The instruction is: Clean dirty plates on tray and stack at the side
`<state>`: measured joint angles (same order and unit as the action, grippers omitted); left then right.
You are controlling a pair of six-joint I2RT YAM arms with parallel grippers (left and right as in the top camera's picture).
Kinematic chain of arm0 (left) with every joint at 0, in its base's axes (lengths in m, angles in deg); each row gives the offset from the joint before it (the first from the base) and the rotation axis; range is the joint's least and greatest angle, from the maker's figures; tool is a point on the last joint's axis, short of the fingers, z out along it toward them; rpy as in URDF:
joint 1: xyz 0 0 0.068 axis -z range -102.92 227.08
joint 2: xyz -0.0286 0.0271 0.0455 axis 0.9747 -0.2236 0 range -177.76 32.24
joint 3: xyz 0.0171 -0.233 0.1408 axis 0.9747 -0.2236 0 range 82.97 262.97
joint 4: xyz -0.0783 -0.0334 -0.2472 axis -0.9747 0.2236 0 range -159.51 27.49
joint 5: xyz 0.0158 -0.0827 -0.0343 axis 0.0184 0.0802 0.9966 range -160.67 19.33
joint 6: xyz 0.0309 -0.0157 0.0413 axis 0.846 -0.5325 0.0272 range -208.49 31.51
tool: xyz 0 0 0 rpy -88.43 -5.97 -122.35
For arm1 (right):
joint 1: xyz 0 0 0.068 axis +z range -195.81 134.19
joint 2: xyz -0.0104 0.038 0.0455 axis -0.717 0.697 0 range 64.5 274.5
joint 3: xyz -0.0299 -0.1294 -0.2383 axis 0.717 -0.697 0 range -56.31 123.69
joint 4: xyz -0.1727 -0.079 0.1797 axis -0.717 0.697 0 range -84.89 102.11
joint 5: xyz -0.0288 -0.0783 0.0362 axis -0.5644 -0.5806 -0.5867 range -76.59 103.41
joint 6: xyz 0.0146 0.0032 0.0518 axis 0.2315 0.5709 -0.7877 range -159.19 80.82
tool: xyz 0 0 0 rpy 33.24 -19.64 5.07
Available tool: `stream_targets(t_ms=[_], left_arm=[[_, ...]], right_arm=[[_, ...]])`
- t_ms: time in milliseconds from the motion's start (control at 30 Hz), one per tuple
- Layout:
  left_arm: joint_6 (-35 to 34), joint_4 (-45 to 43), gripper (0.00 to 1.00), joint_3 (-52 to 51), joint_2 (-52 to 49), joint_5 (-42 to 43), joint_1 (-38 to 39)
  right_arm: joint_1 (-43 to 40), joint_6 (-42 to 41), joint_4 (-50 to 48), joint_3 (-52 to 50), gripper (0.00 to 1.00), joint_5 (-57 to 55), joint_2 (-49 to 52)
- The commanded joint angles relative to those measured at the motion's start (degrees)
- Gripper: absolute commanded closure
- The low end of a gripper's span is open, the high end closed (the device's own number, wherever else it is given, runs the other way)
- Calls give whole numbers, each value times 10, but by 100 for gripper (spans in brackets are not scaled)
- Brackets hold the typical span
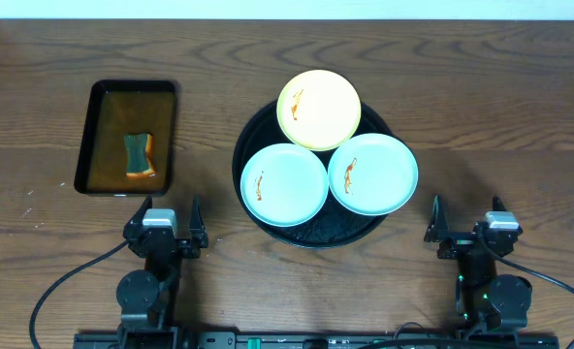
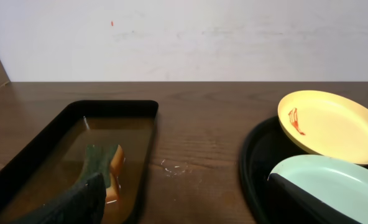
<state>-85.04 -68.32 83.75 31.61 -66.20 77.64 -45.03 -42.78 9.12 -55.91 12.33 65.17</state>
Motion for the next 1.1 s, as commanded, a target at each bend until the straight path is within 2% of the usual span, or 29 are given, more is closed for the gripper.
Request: stream_targets(t_ms=[0,133,300,433,567,700,867,1067], left_arm=[[6,25,18,-5,3,4,2],[-2,24,18,-5,3,23,2],[-186,4,18,-5,3,266,2],[-283,-47,18,-5,3,357,2],[-362,-102,18,-5,3,369,2],[-455,-220,18,-5,3,379,2],[-497,-351,18,-2,3,412,2],[-499,-351,18,21,0,409,2]], right_arm=[[-4,5,2,-1,1,-3,-3],[-4,5,2,-1,1,-3,-3],[-4,5,2,-1,1,-3,-3],[-4,5,2,-1,1,-3,-3],[-4,5,2,-1,1,-3,-3],[-4,5,2,-1,1,-3,-3],[-4,5,2,-1,1,-3,-3],[-4,5,2,-1,1,-3,-3]])
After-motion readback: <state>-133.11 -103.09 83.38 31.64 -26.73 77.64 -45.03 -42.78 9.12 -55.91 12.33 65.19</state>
